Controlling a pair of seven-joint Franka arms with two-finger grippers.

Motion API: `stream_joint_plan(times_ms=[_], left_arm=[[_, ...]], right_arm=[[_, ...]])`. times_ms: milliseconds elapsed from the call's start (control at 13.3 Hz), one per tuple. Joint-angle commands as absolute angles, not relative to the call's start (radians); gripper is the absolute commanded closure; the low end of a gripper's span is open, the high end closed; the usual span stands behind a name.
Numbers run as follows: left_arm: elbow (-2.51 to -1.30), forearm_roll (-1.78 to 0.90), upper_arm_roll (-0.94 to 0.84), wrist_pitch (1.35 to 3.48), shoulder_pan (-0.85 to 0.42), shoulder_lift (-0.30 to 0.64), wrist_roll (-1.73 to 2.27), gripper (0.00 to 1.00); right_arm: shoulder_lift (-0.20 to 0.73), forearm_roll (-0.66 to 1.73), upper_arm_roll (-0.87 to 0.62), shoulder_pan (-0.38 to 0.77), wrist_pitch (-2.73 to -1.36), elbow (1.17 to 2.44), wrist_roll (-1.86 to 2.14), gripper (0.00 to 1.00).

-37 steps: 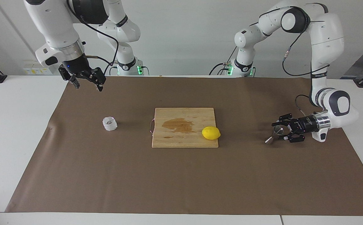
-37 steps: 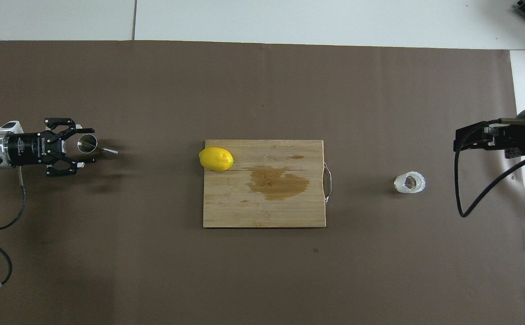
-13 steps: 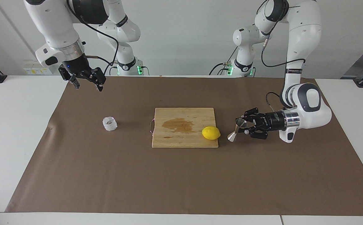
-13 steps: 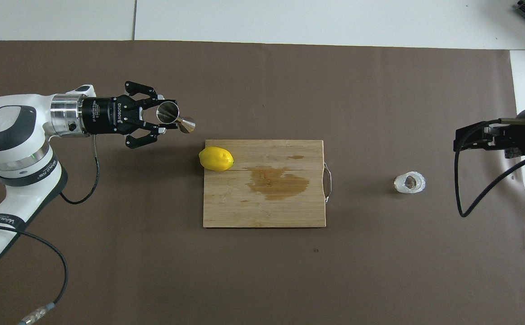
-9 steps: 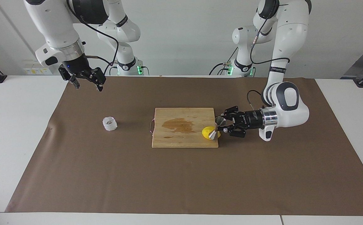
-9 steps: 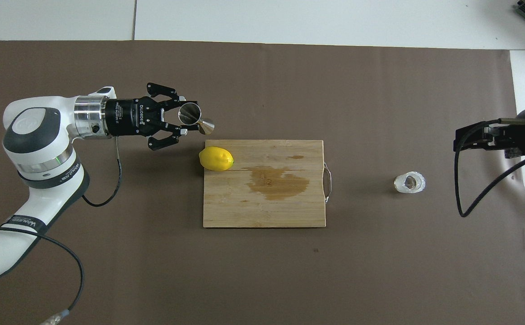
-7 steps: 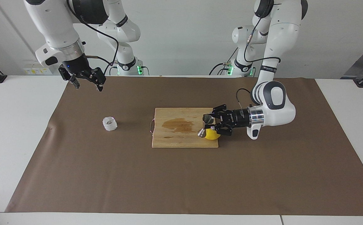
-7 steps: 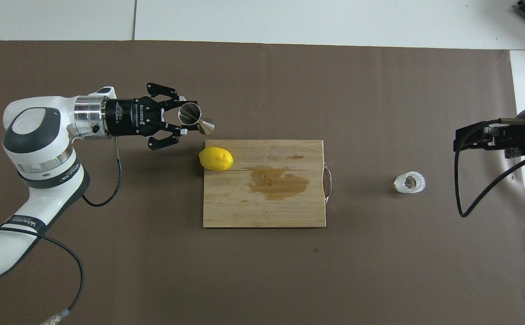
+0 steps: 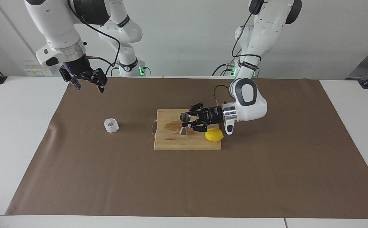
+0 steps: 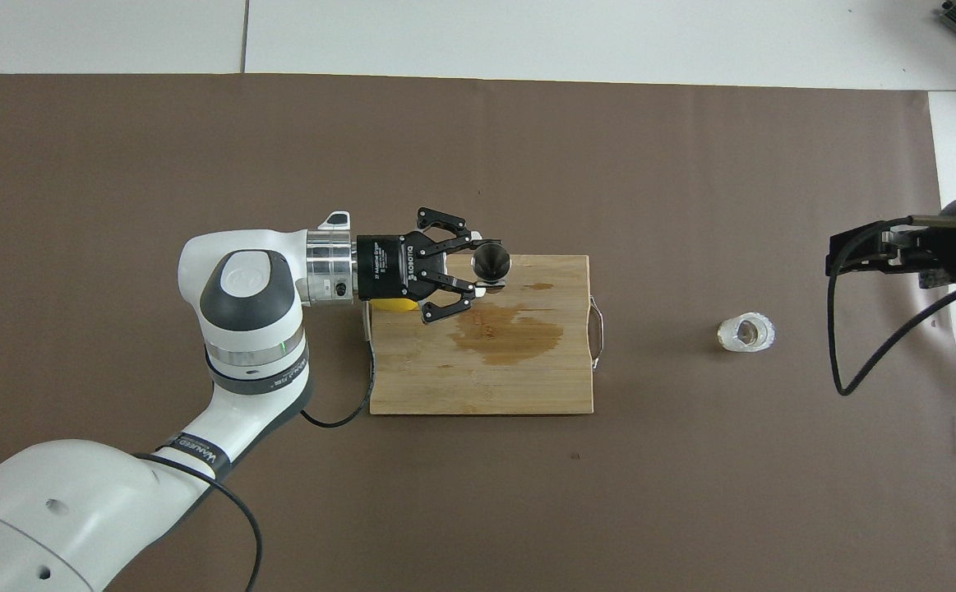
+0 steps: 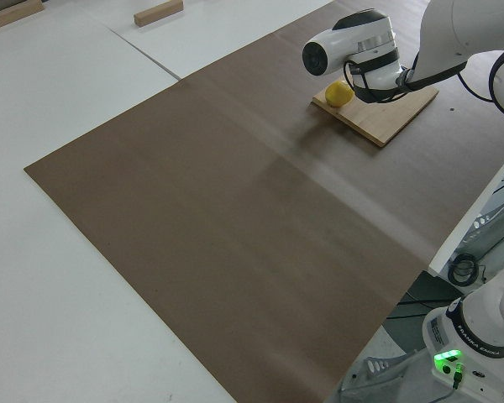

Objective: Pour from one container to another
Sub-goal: 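Lift the metal cup with the left gripper and carry it over the board, then lower the metal cup onto the board and open the left gripper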

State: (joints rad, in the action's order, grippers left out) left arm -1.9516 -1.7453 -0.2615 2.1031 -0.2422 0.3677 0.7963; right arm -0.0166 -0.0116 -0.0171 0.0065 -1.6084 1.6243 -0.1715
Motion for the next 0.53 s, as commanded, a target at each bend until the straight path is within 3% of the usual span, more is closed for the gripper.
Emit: stream_joint_plan(times_ms=[0, 453], left_arm=[[-2.045, -1.854, -0.244, 2.175, -0.31, 0.304, 0.686, 1.0], [-2.117, -2.029, -0.242, 2.235, -0.388, 0.288, 0.554, 1.0]], right_arm=[[-0.02, 0.009, -0.023, -0.008, -1.591, 1.615, -0.15, 0.0], [-0.02, 0.009, -0.023, -0.008, -1.591, 1.615, -0.149, 0.0]])
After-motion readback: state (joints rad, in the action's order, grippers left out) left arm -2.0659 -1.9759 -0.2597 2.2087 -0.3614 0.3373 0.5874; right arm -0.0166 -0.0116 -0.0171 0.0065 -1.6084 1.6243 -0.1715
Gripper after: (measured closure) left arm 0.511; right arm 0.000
